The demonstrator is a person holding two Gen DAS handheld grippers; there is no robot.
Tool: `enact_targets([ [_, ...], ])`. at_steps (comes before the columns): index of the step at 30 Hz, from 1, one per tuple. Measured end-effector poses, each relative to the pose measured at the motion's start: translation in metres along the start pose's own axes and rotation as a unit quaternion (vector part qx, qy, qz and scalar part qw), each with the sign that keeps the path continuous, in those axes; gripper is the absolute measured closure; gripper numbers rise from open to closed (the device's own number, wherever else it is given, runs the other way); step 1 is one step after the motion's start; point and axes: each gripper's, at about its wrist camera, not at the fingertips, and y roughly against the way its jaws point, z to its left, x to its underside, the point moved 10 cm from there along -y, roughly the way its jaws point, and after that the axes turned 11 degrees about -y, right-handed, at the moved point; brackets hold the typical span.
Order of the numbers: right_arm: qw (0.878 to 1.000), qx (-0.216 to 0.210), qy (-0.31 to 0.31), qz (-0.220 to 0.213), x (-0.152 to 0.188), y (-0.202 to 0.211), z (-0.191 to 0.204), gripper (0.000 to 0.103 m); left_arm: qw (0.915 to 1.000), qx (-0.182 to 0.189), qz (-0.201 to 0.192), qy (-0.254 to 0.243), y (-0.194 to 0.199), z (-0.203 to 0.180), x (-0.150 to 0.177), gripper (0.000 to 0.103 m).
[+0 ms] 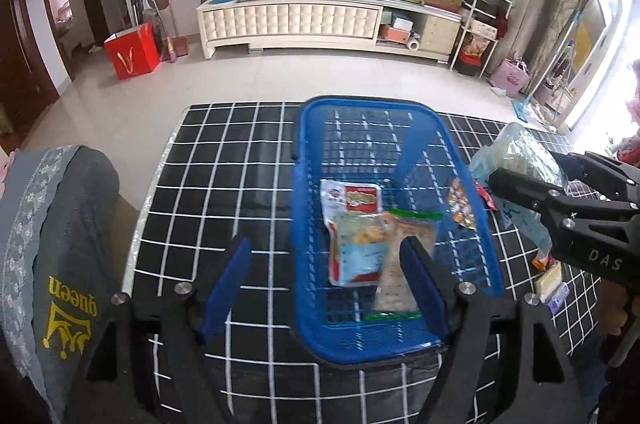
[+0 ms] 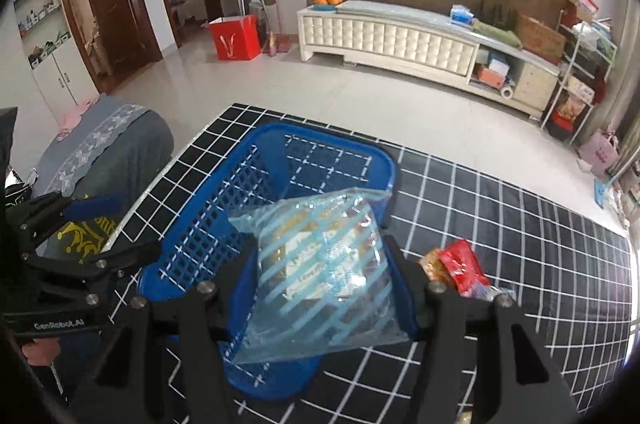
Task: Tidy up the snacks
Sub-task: 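Lower the bread bag into the basket and open the right gripper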
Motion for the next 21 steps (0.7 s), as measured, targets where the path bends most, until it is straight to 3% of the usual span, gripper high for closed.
enact_targets([
  [14, 0.998, 0.028, 0.005, 0.058, -0.032, -0.077, -0.012, 0.04, 0.9982, 0.015, 0.05, 0.029, -0.061, 0.034, -0.031, 0.028],
  [21, 0.997, 0.051, 0.028, 0.046, -0.039, -0.098, -0.022, 0.04, 0.9969, 0.017, 0.063, 0.045, -0.083, 0.037, -0.035, 0.028],
])
